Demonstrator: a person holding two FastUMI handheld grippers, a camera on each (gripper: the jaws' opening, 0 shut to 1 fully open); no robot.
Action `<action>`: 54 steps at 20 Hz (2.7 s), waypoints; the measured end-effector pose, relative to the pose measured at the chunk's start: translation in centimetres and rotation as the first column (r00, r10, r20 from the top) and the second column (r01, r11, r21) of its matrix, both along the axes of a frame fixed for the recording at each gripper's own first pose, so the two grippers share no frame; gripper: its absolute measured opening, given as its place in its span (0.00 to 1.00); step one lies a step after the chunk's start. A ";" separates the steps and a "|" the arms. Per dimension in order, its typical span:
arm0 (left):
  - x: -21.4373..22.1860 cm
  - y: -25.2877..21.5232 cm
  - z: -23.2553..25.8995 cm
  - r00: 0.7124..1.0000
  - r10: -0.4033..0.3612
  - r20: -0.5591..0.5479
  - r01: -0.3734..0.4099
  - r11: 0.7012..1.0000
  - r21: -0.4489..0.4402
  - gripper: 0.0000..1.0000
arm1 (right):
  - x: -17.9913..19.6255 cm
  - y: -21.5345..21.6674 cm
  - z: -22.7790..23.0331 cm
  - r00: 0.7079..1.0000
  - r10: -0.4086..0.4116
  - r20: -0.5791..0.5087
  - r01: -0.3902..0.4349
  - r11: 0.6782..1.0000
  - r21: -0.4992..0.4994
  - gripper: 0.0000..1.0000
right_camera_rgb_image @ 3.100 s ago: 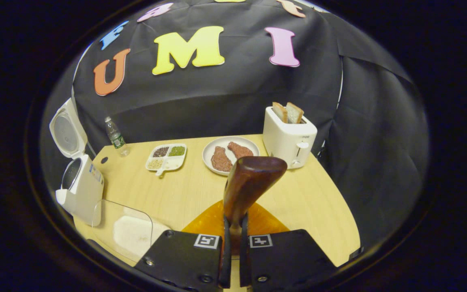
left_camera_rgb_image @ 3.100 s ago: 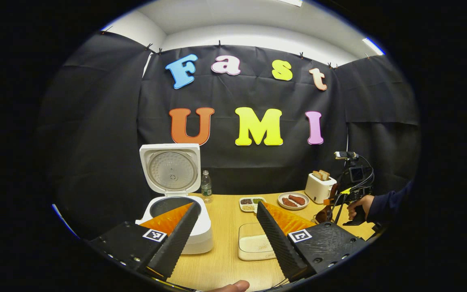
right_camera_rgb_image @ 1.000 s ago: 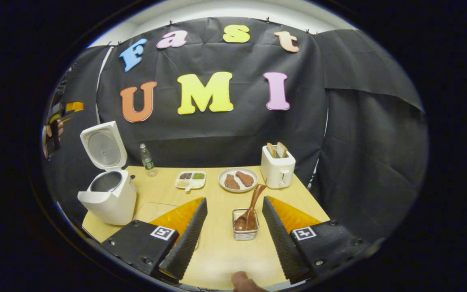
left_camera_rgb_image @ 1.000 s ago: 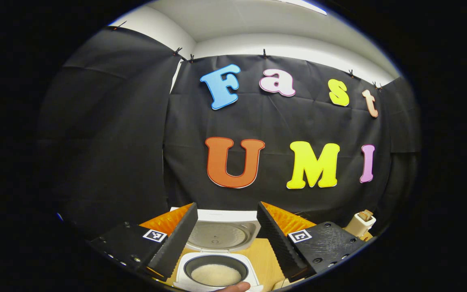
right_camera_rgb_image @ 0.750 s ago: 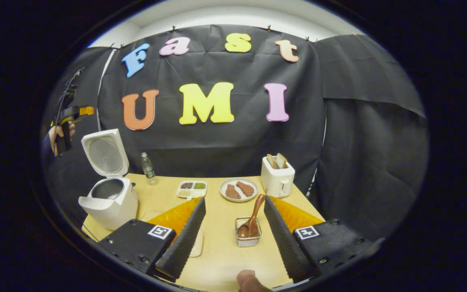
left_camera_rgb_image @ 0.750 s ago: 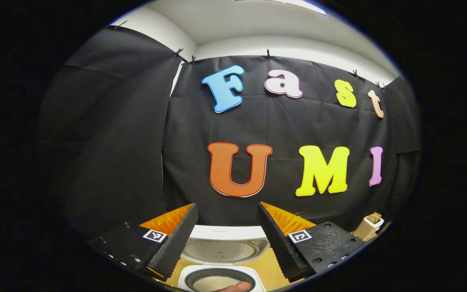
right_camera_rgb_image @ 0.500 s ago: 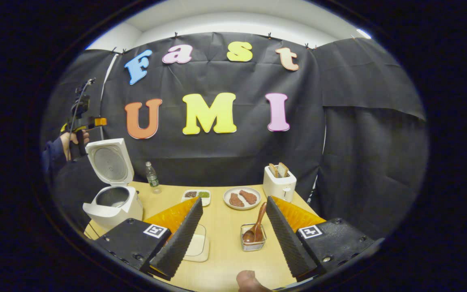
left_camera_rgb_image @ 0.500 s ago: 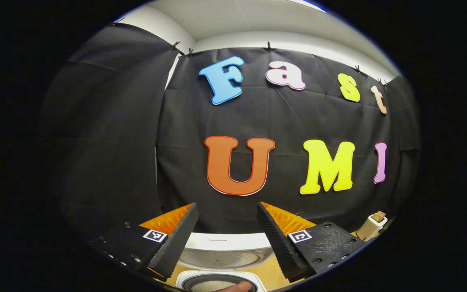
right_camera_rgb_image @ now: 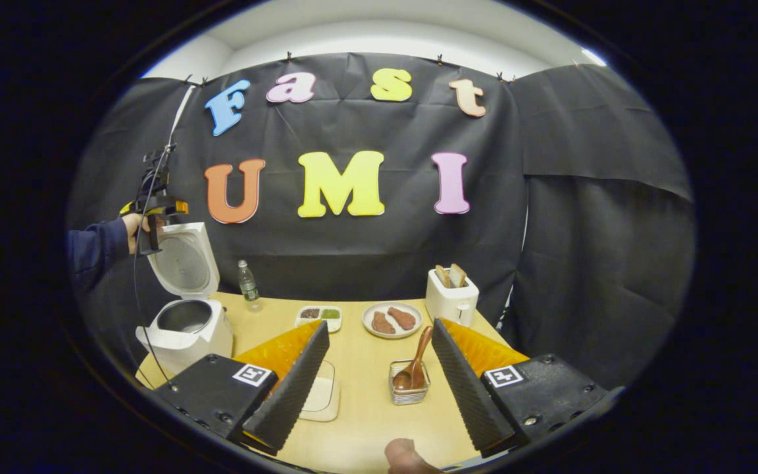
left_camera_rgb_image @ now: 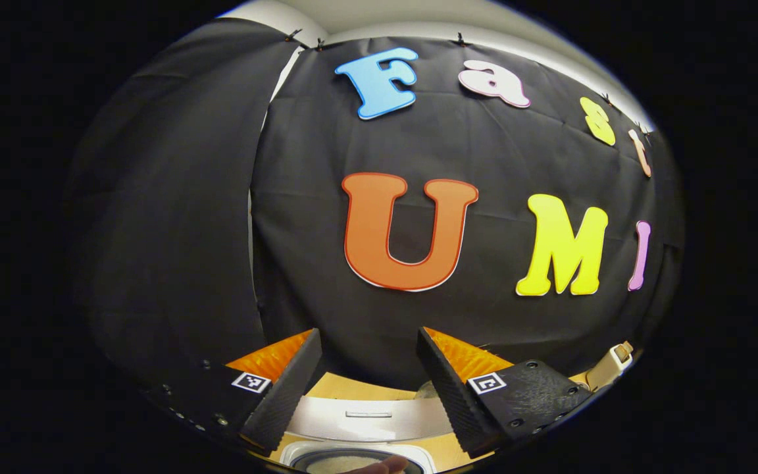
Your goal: Close the left gripper, press the button to open the rice cooker; take a wooden spoon from the chopstick holder with the right hand, scoop a spoonful of rice and pour it into the rice cooker, then put the wooden spoon back into the chopstick holder.
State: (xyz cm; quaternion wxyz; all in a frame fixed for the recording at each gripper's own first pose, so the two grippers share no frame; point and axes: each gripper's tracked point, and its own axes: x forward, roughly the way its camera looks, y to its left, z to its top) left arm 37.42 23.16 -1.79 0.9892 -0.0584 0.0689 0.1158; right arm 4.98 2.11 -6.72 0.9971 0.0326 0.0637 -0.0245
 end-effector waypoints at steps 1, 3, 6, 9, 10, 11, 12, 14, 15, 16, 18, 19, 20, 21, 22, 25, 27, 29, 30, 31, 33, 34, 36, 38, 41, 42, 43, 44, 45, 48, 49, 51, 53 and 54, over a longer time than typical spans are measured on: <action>0.0 0.5 -0.8 1.000 0.011 -0.028 -0.011 1.000 0.012 0.94 | 0.0 -0.1 -0.1 1.000 0.000 -0.004 0.000 1.000 -0.002 1.00; -0.2 0.6 -1.7 0.998 0.023 -0.066 -0.020 0.998 0.053 0.83 | -0.2 -0.1 -0.4 1.000 0.009 -0.012 -0.009 1.000 0.004 1.00; -0.6 0.1 -1.9 0.997 -0.004 -0.081 0.010 0.997 0.074 0.97 | -0.6 0.2 -0.6 0.999 0.032 -0.018 -0.032 0.999 0.004 1.00; -2.0 -0.3 -2.3 0.993 -0.011 -0.114 0.019 0.998 0.067 0.96 | -1.1 0.6 -0.9 0.998 0.061 -0.029 -0.061 0.998 0.002 1.00; -2.6 -0.5 -2.4 0.992 -0.011 -0.126 0.019 0.998 0.060 0.96 | -1.3 0.6 -1.1 0.997 0.067 -0.035 -0.067 0.998 -0.004 1.00; -3.1 -0.8 -2.6 0.992 -0.012 -0.129 0.019 0.998 0.059 0.96 | -1.4 0.6 -1.2 0.996 0.075 -0.038 -0.075 0.997 -0.008 1.00; -3.8 -1.0 -2.8 0.991 -0.012 -0.131 0.020 0.998 0.060 0.96 | -1.7 0.7 -1.2 0.995 0.086 -0.041 -0.087 0.996 -0.010 1.00; -5.3 -1.4 -3.1 0.991 -0.012 -0.134 0.020 0.998 0.059 0.96 | -2.0 0.9 -1.4 0.993 0.108 -0.046 -0.108 0.994 -0.018 1.00; -6.0 -1.6 -3.4 0.990 -0.013 -0.139 0.022 0.998 0.058 0.96 | -2.2 1.0 -1.7 0.992 0.119 -0.051 -0.120 0.993 -0.021 1.00; -6.7 -1.8 -3.7 0.990 -0.014 -0.143 0.022 0.998 0.056 0.96 | -2.3 1.1 -1.9 0.990 0.130 -0.056 -0.131 0.991 -0.022 1.00; -8.3 -2.3 -4.4 0.989 -0.015 -0.150 0.023 0.998 0.053 0.96 | -2.5 1.2 -2.6 0.987 0.144 -0.068 -0.145 0.989 -0.021 1.00; -9.0 -2.5 -4.8 0.988 -0.015 -0.152 0.023 0.998 0.055 0.96 | -2.6 1.3 -3.0 0.986 0.151 -0.073 -0.153 0.988 -0.017 1.00; -9.6 -2.7 -5.3 0.987 -0.015 -0.160 0.023 0.998 0.051 0.96 | -2.7 1.5 -3.3 0.984 0.157 -0.079 -0.159 0.987 -0.016 1.00; -10.3 -2.8 -5.9 0.985 -0.011 -0.173 0.018 0.999 0.044 0.96 | -2.7 1.6 -3.5 0.983 0.163 -0.084 -0.164 0.986 -0.016 1.00; -10.9 -3.0 -6.7 0.981 -0.011 -0.193 0.018 0.999 0.036 0.96 | -2.8 1.8 -3.7 0.982 0.167 -0.090 -0.169 0.985 -0.015 1.00; -13.1 -3.6 -9.1 0.969 -0.020 -0.245 0.024 1.000 0.010 0.95 | -3.1 2.3 -3.5 0.979 0.186 -0.084 -0.188 0.982 -0.013 1.00; -14.3 -3.9 -10.3 0.965 -0.021 -0.262 0.021 1.000 -0.003 0.95 | -3.2 2.3 -3.5 0.979 0.190 -0.079 -0.192 0.981 -0.023 1.00; -15.3 -4.3 -11.9 0.957 -0.025 -0.288 0.025 1.000 -0.002 0.95 | -3.5 2.5 -3.6 0.978 0.193 -0.080 -0.196 0.980 -0.024 1.00; -15.7 -4.7 -12.6 0.954 -0.027 -0.300 0.026 1.000 -0.009 0.95 | -3.5 2.6 -3.8 0.977 0.195 -0.082 -0.197 0.980 -0.024 1.00; -16.2 -4.9 -13.2 0.950 -0.029 -0.312 0.026 1.000 -0.014 0.96 | -3.6 2.7 -3.9 0.977 0.197 -0.084 -0.199 0.980 -0.024 1.00; -17.0 -5.2 -13.9 0.948 -0.029 -0.316 0.028 1.000 -0.007 0.96 | -3.7 2.7 -4.2 0.977 0.195 -0.089 -0.198 0.980 -0.023 1.00; -17.4 -5.3 -14.5 0.946 -0.029 -0.324 0.029 1.000 -0.002 0.96 | -3.7 2.7 -4.2 0.976 0.196 -0.092 -0.199 0.980 -0.018 1.00; -18.0 -5.4 -15.6 0.936 -0.033 -0.350 0.031 0.999 -0.010 0.96 | -3.7 2.8 -4.4 0.976 0.197 -0.097 -0.200 0.980 -0.016 1.00; -18.9 -5.8 -16.6 0.926 -0.043 -0.375 0.036 0.999 -0.026 0.96 | -3.8 3.0 -4.5 0.975 0.198 -0.102 -0.201 0.979 -0.017 1.00; -20.2 -5.9 -17.7 0.916 -0.051 -0.397 0.044 0.999 -0.027 0.96 | -4.0 3.2 -4.7 0.973 0.203 -0.109 -0.206 0.978 -0.019 1.00; -20.5 -6.0 -17.9 0.915 -0.050 -0.400 0.043 0.999 -0.027 0.96 | -4.0 3.2 -4.9 0.972 0.205 -0.112 -0.208 0.978 -0.019 1.00; -21.0 -6.3 -18.0 0.913 -0.051 -0.404 0.043 0.999 -0.028 0.96 | -4.0 3.3 -5.0 0.972 0.206 -0.116 -0.210 0.978 -0.018 1.00; -20.9 -6.6 -18.8 0.910 -0.052 -0.412 0.045 0.999 -0.028 0.96 | -4.1 3.3 -5.1 0.971 0.206 -0.121 -0.210 0.978 -0.017 1.00; -21.3 -6.6 -19.3 0.904 -0.054 -0.423 0.046 0.998 -0.029 0.96 | -4.1 3.3 -5.2 0.971 0.206 -0.124 -0.209 0.978 -0.016 1.00; -22.0 -6.9 -20.8 0.888 -0.063 -0.456 0.056 0.998 -0.030 0.96 | -4.3 3.2 -5.6 0.970 0.204 -0.135 -0.207 0.978 -0.013 1.00; -22.2 -6.9 -21.4 0.882 -0.065 -0.466 0.055 0.998 -0.036 0.96 | -4.4 3.1 -5.6 0.970 0.202 -0.137 -0.206 0.979 -0.015 1.00; -22.3 -6.9 -21.5 0.887 -0.060 -0.458 0.049 0.998 -0.036 0.96 | -4.4 2.9 -5.9 0.970 0.197 -0.140 -0.201 0.979 -0.015 1.00; -22.9 -6.9 -21.3 0.886 -0.055 -0.461 0.044 0.998 -0.034 0.97 | -4.5 2.8 -6.2 0.969 0.196 -0.150 -0.201 0.980 -0.015 1.00; -23.1 -6.9 -21.7 0.880 -0.054 -0.471 0.041 0.998 -0.038 0.96 | -4.6 2.8 -6.3 0.969 0.195 -0.152 -0.199 0.980 -0.017 1.00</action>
